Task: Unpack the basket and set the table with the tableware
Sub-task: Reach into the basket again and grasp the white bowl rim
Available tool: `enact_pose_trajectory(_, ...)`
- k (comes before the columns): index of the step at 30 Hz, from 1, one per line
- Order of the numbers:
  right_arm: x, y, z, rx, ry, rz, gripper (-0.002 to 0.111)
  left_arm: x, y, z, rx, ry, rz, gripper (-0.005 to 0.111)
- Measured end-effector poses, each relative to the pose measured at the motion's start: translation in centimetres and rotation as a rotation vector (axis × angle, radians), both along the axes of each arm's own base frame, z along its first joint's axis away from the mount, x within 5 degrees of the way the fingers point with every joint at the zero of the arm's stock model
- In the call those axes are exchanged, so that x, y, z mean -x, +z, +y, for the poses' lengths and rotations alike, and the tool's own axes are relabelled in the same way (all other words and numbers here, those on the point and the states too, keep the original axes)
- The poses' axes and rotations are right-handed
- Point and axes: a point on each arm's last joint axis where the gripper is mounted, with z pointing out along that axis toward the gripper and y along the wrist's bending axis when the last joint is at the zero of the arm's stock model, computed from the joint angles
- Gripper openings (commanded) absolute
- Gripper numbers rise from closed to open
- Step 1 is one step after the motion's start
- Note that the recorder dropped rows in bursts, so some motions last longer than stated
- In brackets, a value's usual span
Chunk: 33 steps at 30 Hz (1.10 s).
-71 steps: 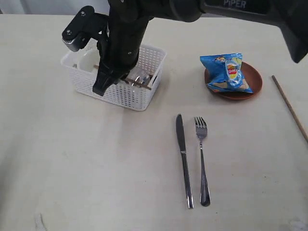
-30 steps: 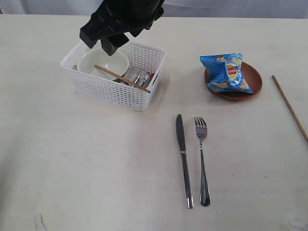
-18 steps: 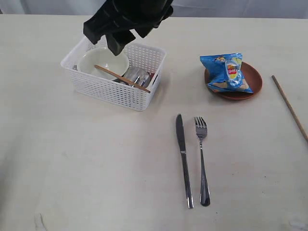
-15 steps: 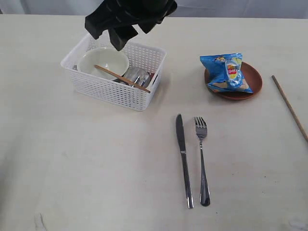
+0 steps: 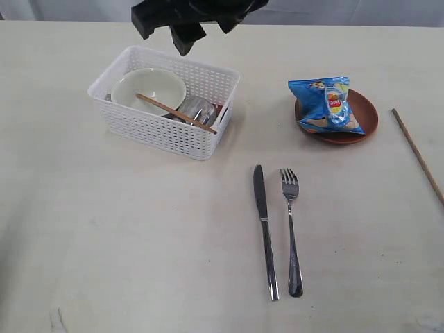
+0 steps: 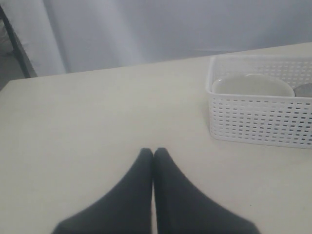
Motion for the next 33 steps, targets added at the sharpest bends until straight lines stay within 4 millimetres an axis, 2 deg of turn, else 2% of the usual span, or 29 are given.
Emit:
enact_pose_trajectory(6, -0.4, 0.3, 0.3, -0.047, -0.011, -0.048, 0.058, 0.0, 0.0, 0.0, 0.0, 0.0, 0.0, 0.0)
enact_pose_trajectory(9, -1.0, 0.3, 0.0, -0.087, -0.075, -0.043, 0.058, 0.0, 0.0, 0.0, 0.0, 0.0, 0.0, 0.0)
enact_pose_trajectory(14, -3.9, -1.1, -2.1, -0.164, -0.244, 0.059, 0.058, 0.0, 0.0, 0.0, 0.0, 0.0, 0.0, 0.0)
enact_pose_trajectory(18, -6.0, -2.4, -3.1, -0.274, -0.299, 0.152, 0.058, 0.0, 0.0, 0.0, 0.0, 0.0, 0.0, 0.0)
enact_pose_trajectory(24, -8.0, -3.9, -2.2, -0.383, -0.269, 0.131, 0.059, 0.0, 0.0, 0.0, 0.0, 0.0, 0.0, 0.0)
enact_pose_trajectory(26, -8.4, -5.0, -1.5, -0.398, -0.239, 0.143, 0.059, 0.0, 0.0, 0.0, 0.0, 0.0, 0.0, 0.0)
enact_pose_trajectory(33, -10.8, -10.7, 0.5, -0.357, -0.209, 0.219, 0.059, 0.0, 0.0, 0.0, 0.0, 0.0, 0.0, 0.0)
